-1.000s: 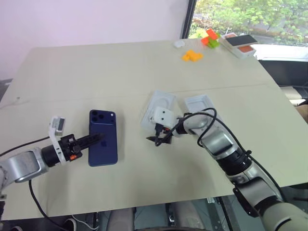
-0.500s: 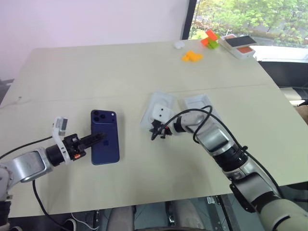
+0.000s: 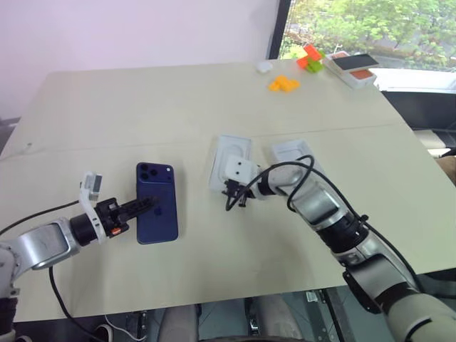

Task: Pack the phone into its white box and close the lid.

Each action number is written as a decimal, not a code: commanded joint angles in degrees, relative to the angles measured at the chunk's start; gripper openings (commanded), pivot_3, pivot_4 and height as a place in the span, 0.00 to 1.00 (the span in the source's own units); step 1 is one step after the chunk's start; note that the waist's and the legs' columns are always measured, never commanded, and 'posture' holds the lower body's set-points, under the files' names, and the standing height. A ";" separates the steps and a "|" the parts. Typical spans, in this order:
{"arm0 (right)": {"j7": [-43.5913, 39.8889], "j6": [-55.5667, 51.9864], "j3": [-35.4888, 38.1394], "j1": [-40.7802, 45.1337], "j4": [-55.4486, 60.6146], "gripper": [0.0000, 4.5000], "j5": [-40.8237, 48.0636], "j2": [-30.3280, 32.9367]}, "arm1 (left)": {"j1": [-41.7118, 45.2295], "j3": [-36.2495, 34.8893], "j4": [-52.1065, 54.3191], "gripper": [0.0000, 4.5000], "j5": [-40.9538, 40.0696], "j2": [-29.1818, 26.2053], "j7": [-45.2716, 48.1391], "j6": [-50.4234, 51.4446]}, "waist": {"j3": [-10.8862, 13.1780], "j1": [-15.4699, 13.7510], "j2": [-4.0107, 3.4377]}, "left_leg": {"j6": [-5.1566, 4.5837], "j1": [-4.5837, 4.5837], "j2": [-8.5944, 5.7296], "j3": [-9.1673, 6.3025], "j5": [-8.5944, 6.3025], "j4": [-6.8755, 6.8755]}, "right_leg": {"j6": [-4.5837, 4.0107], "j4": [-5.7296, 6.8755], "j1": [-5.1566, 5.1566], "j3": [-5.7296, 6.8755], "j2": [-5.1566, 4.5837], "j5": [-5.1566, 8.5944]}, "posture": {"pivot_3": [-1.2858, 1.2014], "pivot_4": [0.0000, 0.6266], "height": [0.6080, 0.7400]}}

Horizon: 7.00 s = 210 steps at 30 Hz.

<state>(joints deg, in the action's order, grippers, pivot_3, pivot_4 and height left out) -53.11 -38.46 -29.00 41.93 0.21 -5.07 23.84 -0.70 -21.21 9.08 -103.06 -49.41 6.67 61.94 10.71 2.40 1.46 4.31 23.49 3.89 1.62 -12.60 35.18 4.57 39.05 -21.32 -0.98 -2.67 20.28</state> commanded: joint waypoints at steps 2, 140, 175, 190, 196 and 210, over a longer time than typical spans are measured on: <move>-3.79 0.40 -0.90 -1.47 4.22 0.14 1.58 1.77 | 1.33 -1.58 1.56 0.00 -2.30 -0.47 0.09 -0.76 | 0.00 -0.03 0.00 | 0.00 0.00 0.00 0.00 0.00 -0.01 | 0.00 0.00 0.00 0.00 0.00 0.00 | 0.52 0.24 1.00; -12.41 23.76 14.71 -5.85 -1.60 1.00 16.69 5.23 | 25.46 13.30 -7.62 0.57 8.97 23.65 -20.09 4.84 | 0.05 -1.36 0.17 | 0.07 -0.18 -0.04 -0.05 0.05 0.42 | 0.20 0.01 0.53 0.10 0.12 -0.11 | 0.52 0.24 1.00; -12.32 25.24 14.05 -5.06 -3.76 1.00 15.65 3.08 | 24.81 15.31 1.85 0.57 -9.94 7.67 -29.72 1.88 | 0.08 -1.55 0.18 | 0.25 -0.09 -0.04 -0.15 0.16 0.39 | 0.21 -0.03 0.43 0.09 0.07 -0.11 | 0.52 0.24 1.00; -2.84 19.96 15.61 -4.85 -2.69 0.88 17.55 -5.26 | 13.31 2.61 3.40 0.58 11.16 -0.76 -1.43 -3.39 | 0.12 -1.33 0.17 | 0.24 -0.07 -0.03 0.07 0.15 0.05 | 0.19 -0.06 0.16 0.05 0.09 -0.10 | 0.52 0.24 1.00; 1.38 23.73 11.85 -6.63 -5.25 0.23 12.20 -7.84 | 8.44 1.71 5.74 0.58 20.78 -0.61 7.09 -5.03 | 0.12 -1.66 0.17 | 0.24 0.05 -0.03 0.17 0.15 -0.09 | 0.18 -0.10 -0.06 -0.01 0.06 -0.09 | 0.52 0.24 1.00; 2.25 30.71 3.94 -10.12 -10.96 0.01 1.13 -4.65 | 9.74 1.51 6.96 0.58 24.44 2.49 8.15 -3.77 | 0.09 -1.22 0.21 | 0.06 -0.08 0.00 0.08 0.05 -0.01 | 0.17 -0.06 0.07 -0.10 0.06 -0.11 | 0.52 0.24 1.00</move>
<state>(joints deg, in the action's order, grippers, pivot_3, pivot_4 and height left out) -50.16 -7.39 -23.57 33.05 -9.34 -1.93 17.68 8.20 -18.70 14.52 -79.26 -46.90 13.99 58.28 10.80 1.19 1.67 4.37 23.39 3.90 1.70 -12.55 35.18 4.74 38.99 -21.21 -1.07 -2.61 20.16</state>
